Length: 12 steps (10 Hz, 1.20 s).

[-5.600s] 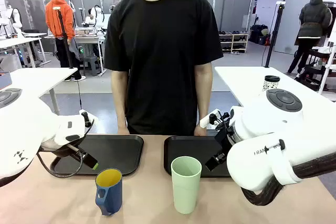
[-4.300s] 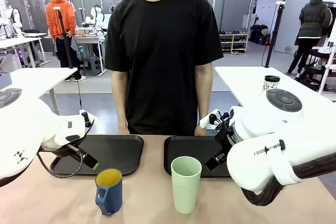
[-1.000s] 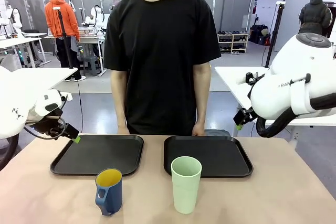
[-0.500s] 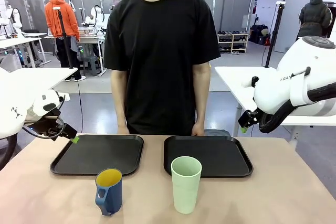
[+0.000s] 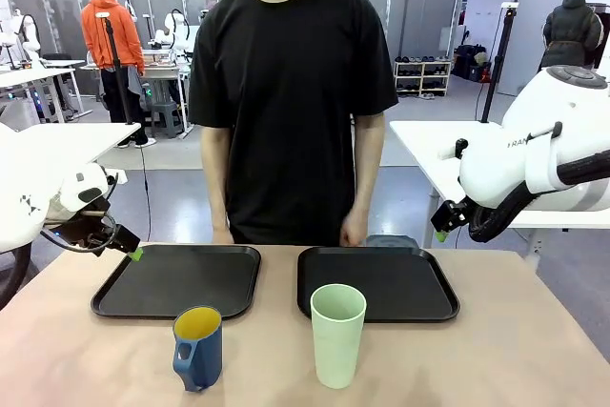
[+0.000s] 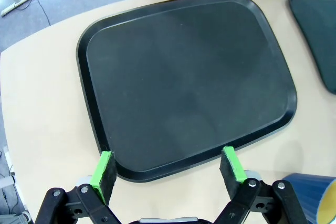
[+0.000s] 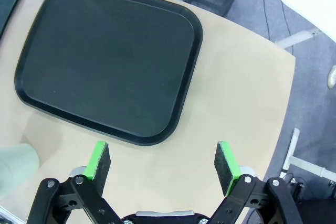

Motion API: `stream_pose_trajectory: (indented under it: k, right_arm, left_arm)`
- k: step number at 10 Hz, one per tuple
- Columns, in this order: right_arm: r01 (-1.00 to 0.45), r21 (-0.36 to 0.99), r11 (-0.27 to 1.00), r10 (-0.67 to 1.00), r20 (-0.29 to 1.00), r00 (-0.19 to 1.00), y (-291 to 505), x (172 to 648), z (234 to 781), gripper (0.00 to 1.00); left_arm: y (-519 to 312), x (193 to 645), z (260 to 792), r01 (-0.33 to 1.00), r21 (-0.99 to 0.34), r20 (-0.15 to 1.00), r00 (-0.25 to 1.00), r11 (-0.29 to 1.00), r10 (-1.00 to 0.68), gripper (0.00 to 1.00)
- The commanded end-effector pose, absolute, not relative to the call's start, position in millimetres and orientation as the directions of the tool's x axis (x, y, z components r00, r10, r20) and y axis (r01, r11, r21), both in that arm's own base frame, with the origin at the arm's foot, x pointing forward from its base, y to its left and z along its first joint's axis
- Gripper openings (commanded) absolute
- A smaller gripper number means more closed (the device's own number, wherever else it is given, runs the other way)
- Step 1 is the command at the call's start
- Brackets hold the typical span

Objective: Sort and store the cups by type.
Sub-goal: Pick up the Reusable plastic cup.

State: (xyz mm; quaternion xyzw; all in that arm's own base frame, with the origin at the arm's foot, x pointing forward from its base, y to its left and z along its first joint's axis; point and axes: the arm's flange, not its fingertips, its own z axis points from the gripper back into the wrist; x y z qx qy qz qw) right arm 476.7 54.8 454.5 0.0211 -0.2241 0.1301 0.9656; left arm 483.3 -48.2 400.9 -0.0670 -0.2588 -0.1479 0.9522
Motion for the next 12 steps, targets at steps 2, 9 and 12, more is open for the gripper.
stream_pose_trajectory:
  k: [2, 9, 12]
  right_arm:
    - [-0.261, -0.023, 0.965, 0.244, 0.44, 0.864, 52.5, 476.7, 455.8, 1.0]
    - [-0.261, -0.023, 0.965, 0.244, 0.44, 0.864, 52.5, 476.7, 455.8, 1.0]
    - [-0.261, -0.023, 0.965, 0.244, 0.44, 0.864, 52.5, 476.7, 455.8, 1.0]
  left_arm:
    - [-48.4, 483.6, 401.5, 0.318, -0.05, 0.514, 0.821, 0.947, -0.248, 1.0]
    - [-48.4, 483.6, 401.5, 0.318, -0.05, 0.514, 0.821, 0.947, -0.248, 1.0]
    - [-48.4, 483.6, 401.5, 0.318, -0.05, 0.514, 0.821, 0.947, -0.248, 1.0]
